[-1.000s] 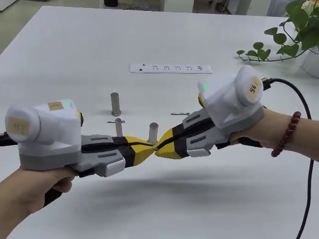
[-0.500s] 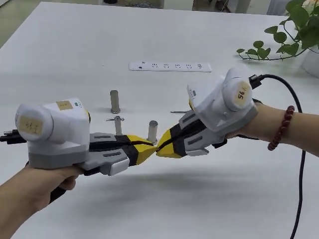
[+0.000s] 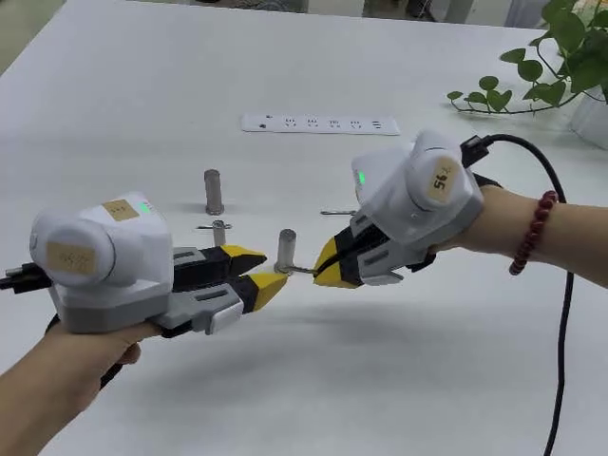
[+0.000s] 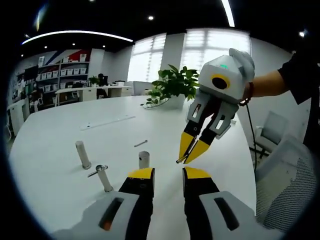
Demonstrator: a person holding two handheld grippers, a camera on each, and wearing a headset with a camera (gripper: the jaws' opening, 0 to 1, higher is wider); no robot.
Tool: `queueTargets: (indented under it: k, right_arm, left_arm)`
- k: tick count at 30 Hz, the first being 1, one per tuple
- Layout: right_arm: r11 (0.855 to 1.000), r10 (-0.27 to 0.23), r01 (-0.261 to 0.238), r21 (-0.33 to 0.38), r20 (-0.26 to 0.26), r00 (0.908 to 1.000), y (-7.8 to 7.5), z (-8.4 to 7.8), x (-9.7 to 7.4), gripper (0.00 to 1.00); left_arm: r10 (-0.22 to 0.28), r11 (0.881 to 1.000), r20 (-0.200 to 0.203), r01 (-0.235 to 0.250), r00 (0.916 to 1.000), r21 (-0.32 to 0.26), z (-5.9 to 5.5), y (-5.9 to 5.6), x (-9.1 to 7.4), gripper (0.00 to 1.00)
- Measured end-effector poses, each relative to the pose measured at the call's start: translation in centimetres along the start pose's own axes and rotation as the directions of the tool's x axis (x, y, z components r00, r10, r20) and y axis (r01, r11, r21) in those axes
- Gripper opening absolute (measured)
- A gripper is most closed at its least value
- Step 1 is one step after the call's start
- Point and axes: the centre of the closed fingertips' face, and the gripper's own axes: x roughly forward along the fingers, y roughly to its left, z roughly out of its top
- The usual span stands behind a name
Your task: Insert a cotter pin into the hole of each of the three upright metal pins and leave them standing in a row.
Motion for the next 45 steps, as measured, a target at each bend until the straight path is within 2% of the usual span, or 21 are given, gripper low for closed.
queueTargets:
  k: [4,11,21,28,35,43,45]
  right_arm:
    - [1.0,-0.022,0.022,0.003,-0.031,0.9993,-0.8,-0.8,-0.1,0.0]
    - [0.999,-0.045,0.045,0.003,-0.069,0.9966,-2.0,-2.1,-0.1,0.0]
    - [0.997,-0.082,0.082,-0.005,-0.099,0.9917,-4.2,-3.7,0.5,0.0]
    - [0.993,-0.114,0.114,-0.009,-0.109,0.9875,-5.5,-4.4,1.0,0.0]
    - [0.994,-0.109,0.109,-0.002,-0.106,0.9884,-5.5,-4.0,1.4,0.0]
    - [0.995,-0.103,0.103,-0.011,-0.114,0.9881,-5.4,-4.0,1.9,0.0]
    - [0.995,-0.102,0.102,-0.012,-0.111,0.9885,-5.6,-4.0,2.0,0.0]
  left_arm:
    - [0.048,0.999,0.002,-0.048,0.9988,0.016,-0.3,0.7,0.3,0.24]
    - [0.139,0.988,-0.009,-0.138,0.9903,0.064,-0.6,2.0,1.4,0.3]
    - [0.201,0.979,-0.014,-0.2,0.9795,0.05,-1.0,3.2,3.5,0.31]
    - [0.217,0.976,-0.024,-0.217,0.9758,0.024,-1.5,4.2,4.6,0.3]
    - [0.228,0.973,-0.028,-0.228,0.9733,-0.018,-1.8,4.8,5.5,0.28]
    - [0.221,0.975,-0.085,-0.22,0.9716,0.016,-2.6,4.6,6.7,0.23]
    - [0.222,0.975,-0.088,-0.221,0.9712,0.017,-2.7,4.6,7.0,0.22]
